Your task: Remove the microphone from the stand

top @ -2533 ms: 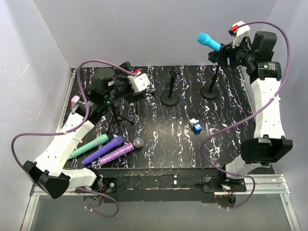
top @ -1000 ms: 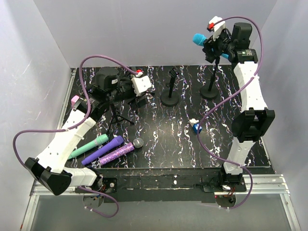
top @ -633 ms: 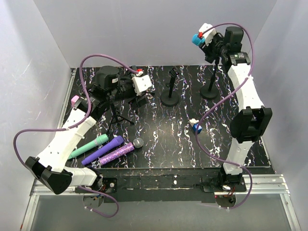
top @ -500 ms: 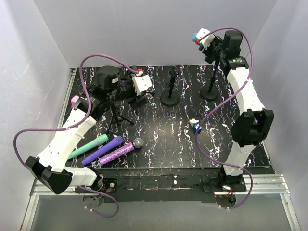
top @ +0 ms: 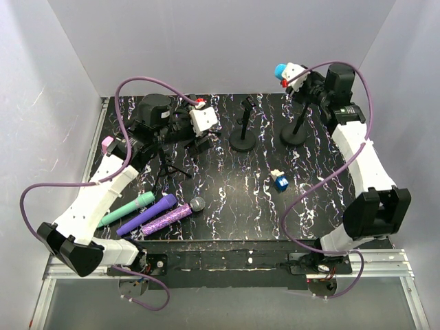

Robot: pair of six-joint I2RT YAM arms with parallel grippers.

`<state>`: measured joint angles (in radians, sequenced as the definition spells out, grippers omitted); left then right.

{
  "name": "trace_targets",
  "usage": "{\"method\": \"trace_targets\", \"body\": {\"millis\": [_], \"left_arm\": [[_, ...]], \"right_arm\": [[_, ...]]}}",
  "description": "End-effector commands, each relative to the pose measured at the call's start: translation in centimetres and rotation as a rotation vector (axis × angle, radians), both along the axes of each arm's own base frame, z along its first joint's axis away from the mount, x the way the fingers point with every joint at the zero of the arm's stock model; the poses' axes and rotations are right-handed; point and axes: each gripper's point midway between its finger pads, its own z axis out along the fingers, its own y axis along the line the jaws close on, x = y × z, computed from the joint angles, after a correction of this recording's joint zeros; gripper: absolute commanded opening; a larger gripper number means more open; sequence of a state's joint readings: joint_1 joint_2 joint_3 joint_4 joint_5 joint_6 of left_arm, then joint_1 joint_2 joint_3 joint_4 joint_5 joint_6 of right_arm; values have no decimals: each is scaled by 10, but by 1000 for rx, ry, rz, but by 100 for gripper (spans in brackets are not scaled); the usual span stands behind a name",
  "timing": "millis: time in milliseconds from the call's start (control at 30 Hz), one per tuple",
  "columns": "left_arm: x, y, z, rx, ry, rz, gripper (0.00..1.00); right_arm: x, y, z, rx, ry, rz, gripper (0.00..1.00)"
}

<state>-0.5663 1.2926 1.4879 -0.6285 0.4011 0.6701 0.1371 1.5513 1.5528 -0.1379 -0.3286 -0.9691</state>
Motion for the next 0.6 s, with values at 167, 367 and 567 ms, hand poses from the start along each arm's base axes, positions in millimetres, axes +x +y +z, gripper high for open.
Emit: {"method": "trace_targets", "body": {"millis": [167,367,567], "left_arm": [[-6,-6,9,-34,6,-20,92],[-4,-12,10,-42,5,-29,92],[-4,-14,16,-49,3,-30,92]], "right_arm": [[-78,41,71,72,-128,165,12],[-129,82,57,96,-69,297,11],[-165,119,42,110,-28,400,11]]}}
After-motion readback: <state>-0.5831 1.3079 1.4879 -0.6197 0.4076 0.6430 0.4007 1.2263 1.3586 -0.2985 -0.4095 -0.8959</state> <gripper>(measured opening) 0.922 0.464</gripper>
